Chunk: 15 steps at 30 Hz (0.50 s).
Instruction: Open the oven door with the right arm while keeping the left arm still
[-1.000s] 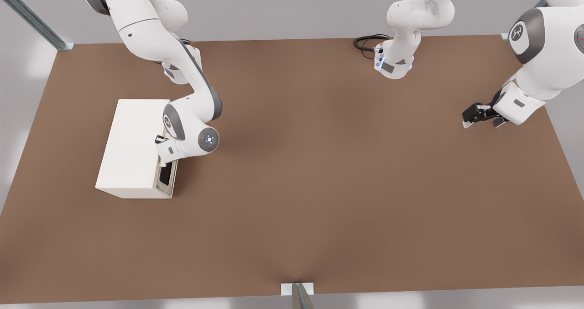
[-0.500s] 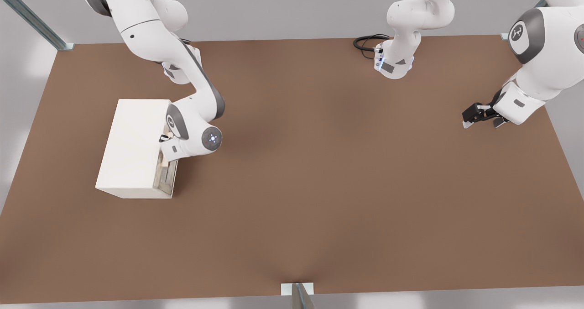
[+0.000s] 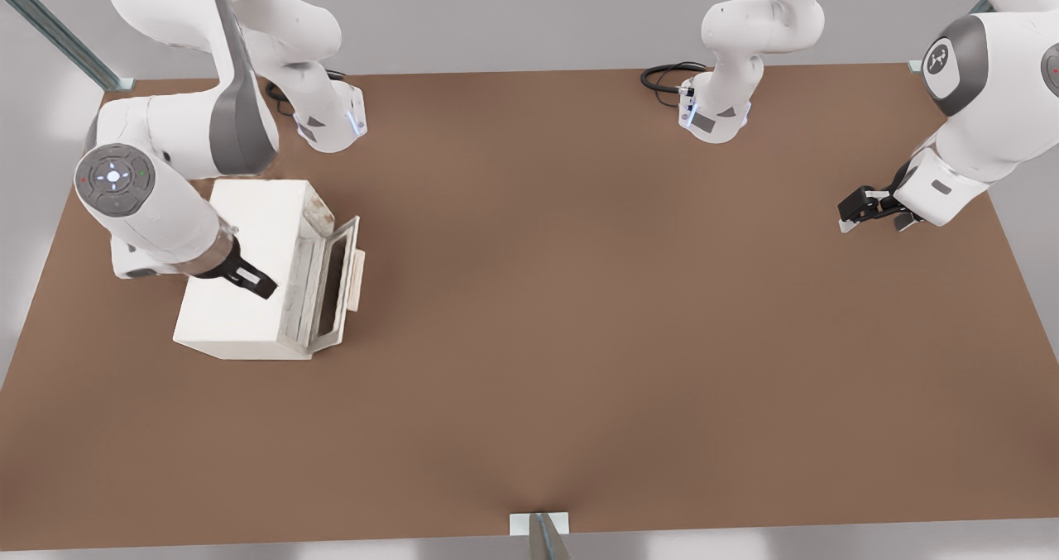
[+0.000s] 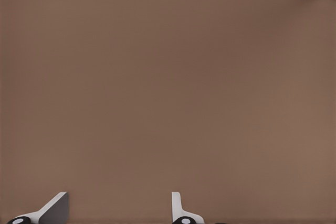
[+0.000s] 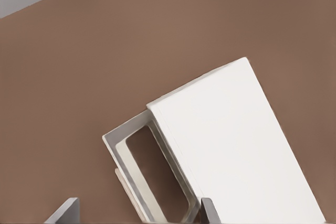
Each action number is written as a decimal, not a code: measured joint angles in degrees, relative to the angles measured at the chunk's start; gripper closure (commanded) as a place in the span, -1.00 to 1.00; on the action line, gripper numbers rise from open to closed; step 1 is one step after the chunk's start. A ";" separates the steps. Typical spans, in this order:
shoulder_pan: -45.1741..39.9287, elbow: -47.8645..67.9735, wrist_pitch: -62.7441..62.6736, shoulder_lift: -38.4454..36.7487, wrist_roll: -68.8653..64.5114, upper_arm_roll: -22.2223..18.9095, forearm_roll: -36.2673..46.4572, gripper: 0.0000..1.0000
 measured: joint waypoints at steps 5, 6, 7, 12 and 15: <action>-2.13 -1.46 1.31 0.33 -9.07 -2.82 1.91 -1.00; -2.20 -1.40 1.42 0.58 -10.65 -2.80 2.15 -1.00; -2.16 -1.36 1.51 0.73 -12.14 -2.82 2.53 -1.00; -3.42 -1.32 1.74 1.76 -18.60 -2.89 2.97 -1.00; -3.52 -1.32 1.71 1.83 -21.72 -2.98 2.99 -1.00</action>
